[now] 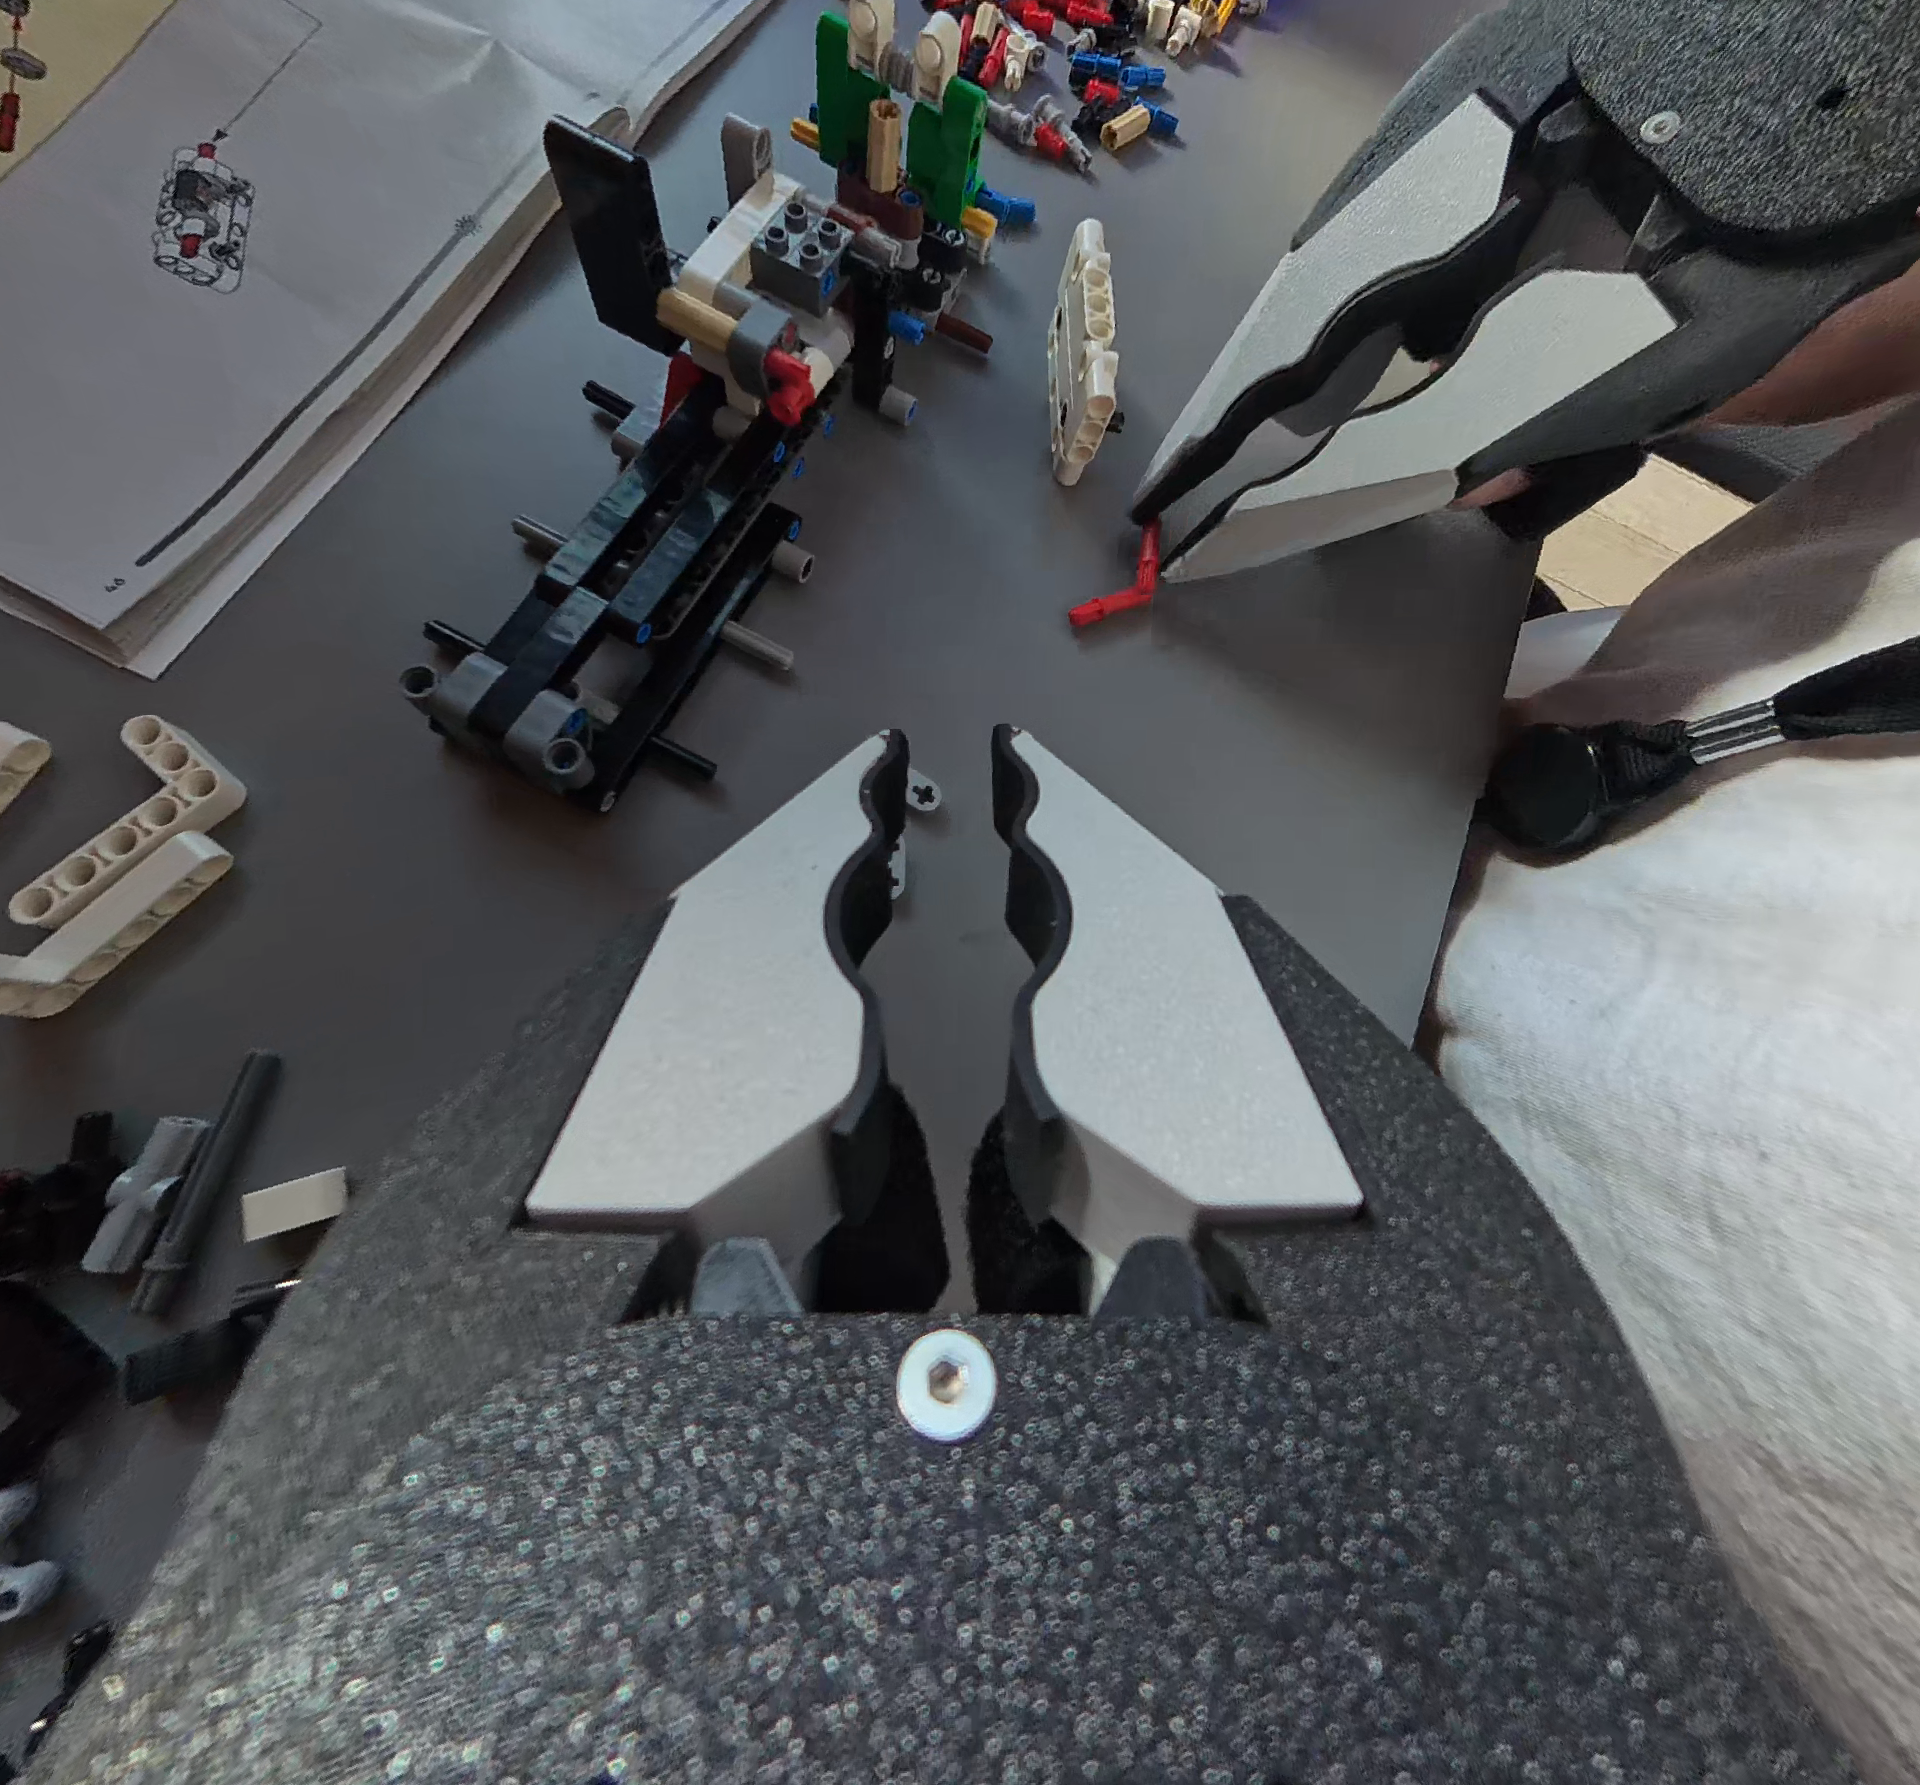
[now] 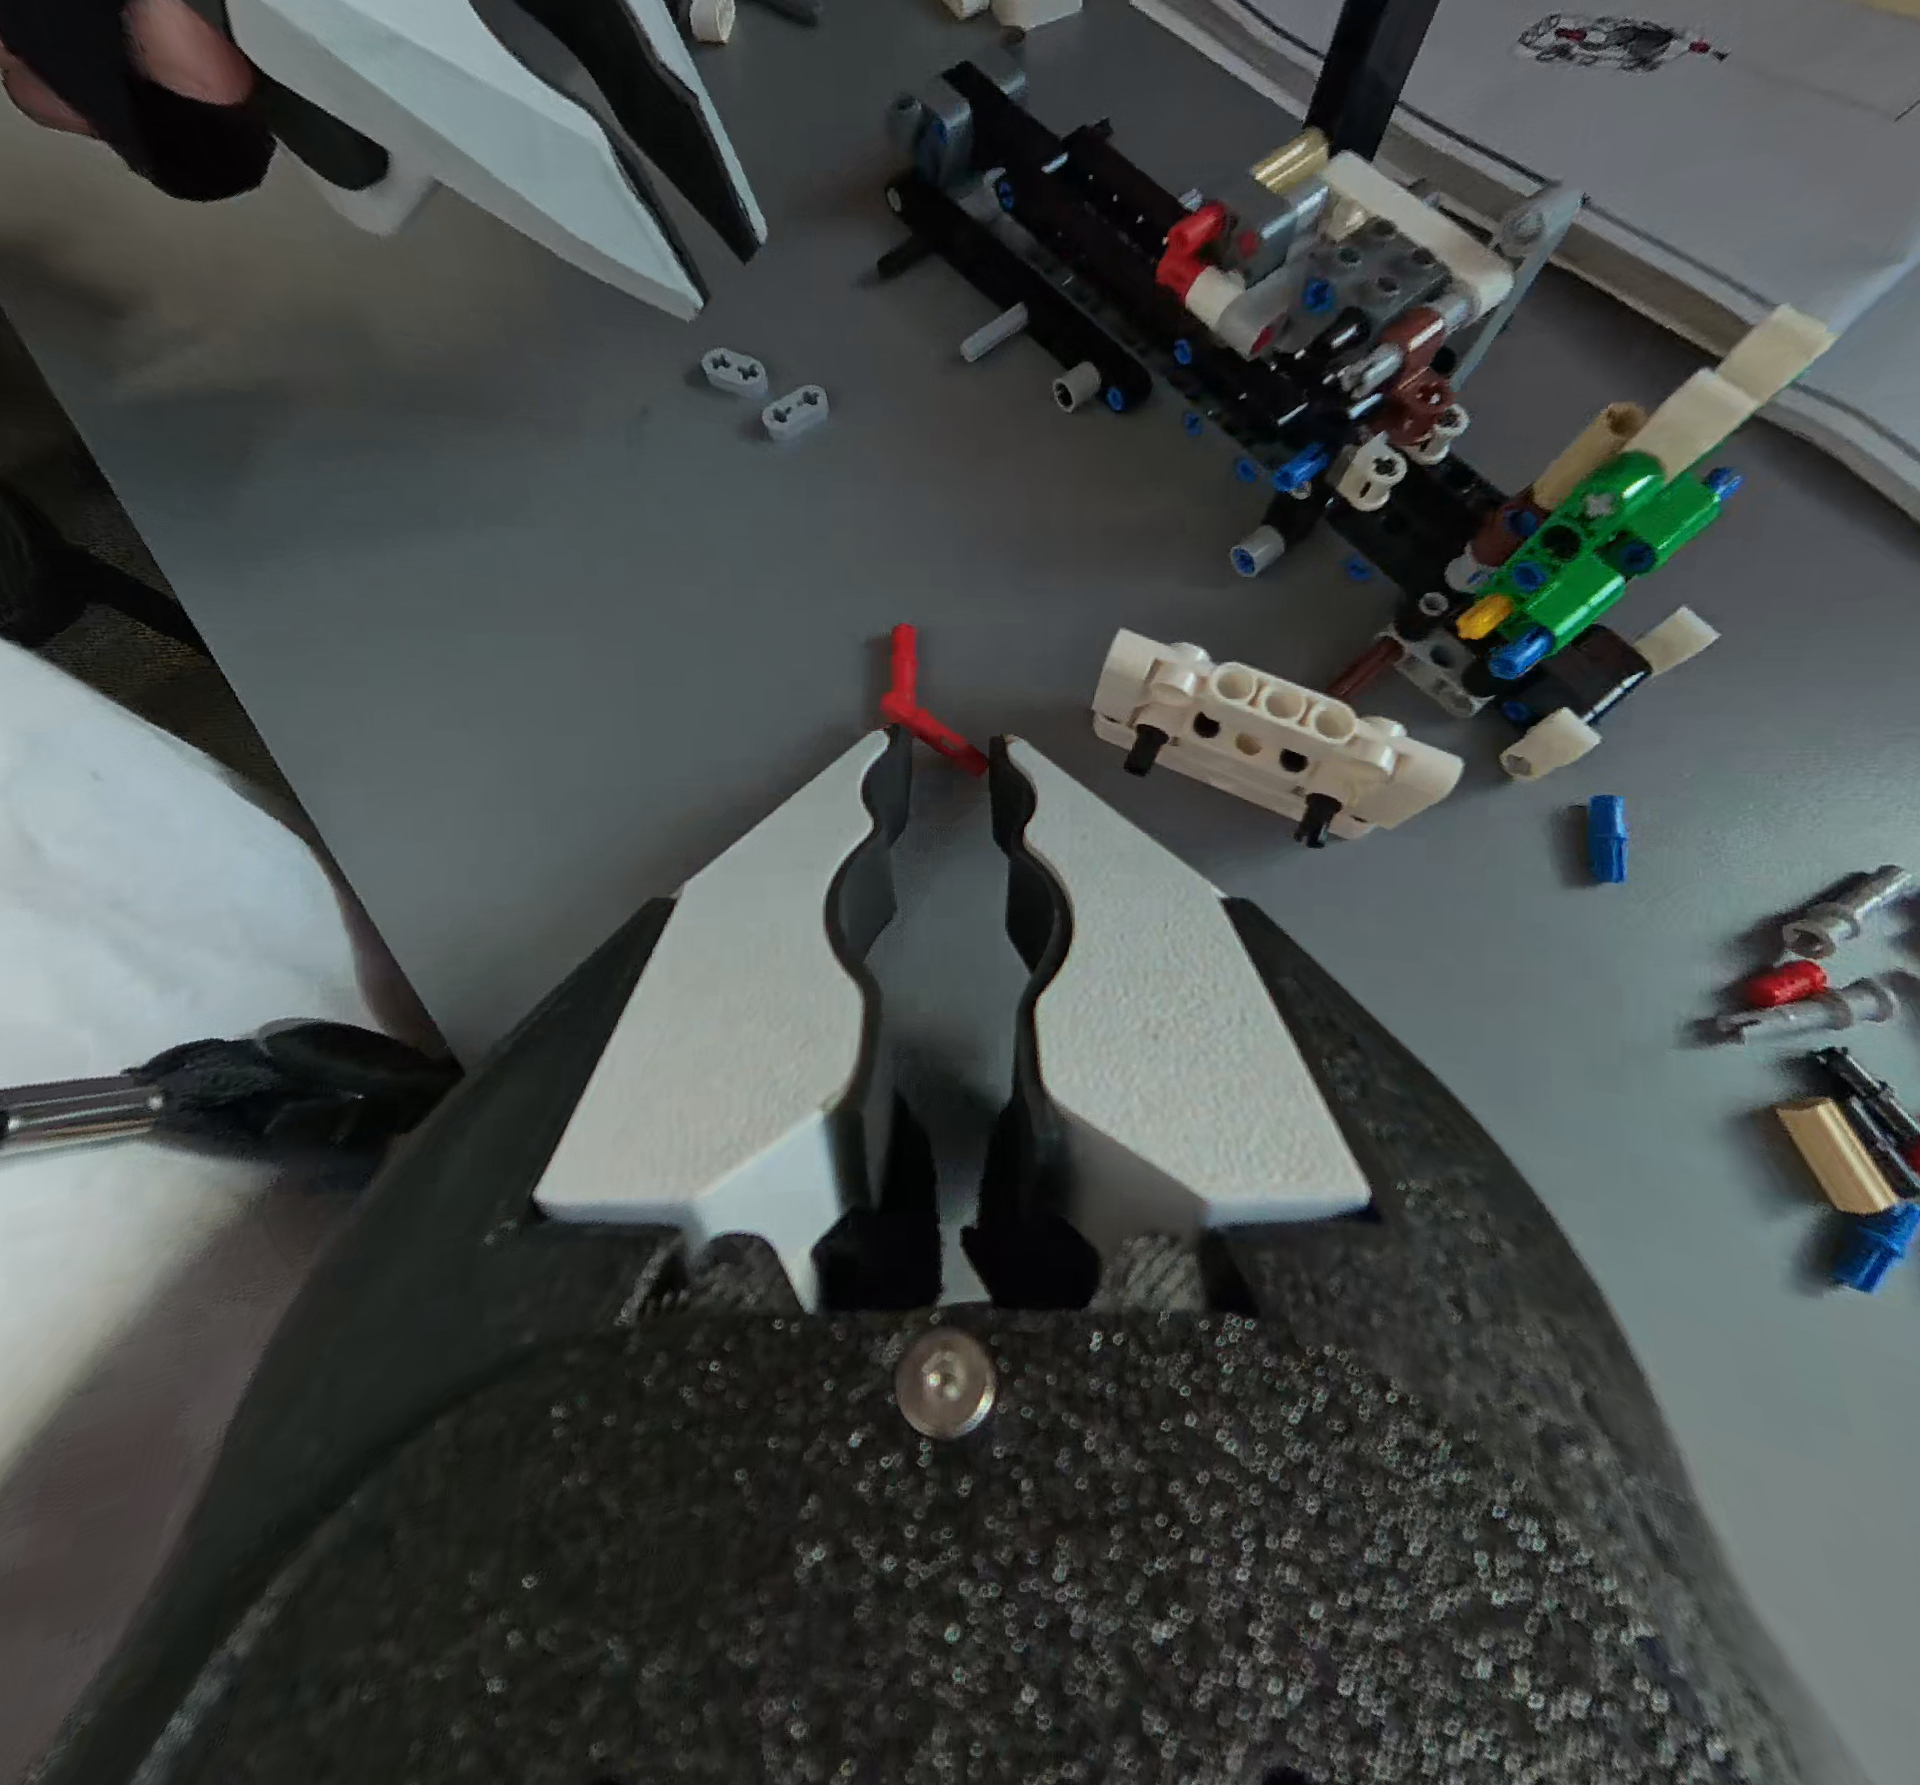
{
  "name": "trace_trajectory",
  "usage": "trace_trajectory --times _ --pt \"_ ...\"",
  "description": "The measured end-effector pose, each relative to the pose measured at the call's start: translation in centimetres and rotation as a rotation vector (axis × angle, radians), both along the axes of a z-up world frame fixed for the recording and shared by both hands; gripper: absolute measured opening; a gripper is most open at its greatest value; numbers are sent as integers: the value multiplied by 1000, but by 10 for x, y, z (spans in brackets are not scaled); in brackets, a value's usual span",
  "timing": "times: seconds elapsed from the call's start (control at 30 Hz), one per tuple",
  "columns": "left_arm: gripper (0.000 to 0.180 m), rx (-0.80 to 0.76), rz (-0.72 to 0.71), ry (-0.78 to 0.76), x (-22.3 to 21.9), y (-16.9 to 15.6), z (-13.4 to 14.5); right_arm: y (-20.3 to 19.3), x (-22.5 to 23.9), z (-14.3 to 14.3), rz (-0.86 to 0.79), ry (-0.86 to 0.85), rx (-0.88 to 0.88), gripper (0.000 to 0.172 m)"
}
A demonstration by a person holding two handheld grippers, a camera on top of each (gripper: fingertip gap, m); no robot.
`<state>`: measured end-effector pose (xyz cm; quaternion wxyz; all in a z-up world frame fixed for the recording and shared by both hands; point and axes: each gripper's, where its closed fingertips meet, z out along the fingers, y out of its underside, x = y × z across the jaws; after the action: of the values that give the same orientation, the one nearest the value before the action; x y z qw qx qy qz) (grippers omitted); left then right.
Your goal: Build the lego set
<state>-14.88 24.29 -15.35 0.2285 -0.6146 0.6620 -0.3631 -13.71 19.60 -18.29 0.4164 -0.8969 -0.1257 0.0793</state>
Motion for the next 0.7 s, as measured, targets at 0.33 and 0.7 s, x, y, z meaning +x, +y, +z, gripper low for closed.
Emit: trace_trajectory --times 0.33,0.7 --pt "14 3 -12 -18 -8 -10 -1 13 -1 -1 -31 19 -22 14" --pt "15 -19 -45 -9 -12 -26 -5 13 -14 -3 29 5 -31 20"
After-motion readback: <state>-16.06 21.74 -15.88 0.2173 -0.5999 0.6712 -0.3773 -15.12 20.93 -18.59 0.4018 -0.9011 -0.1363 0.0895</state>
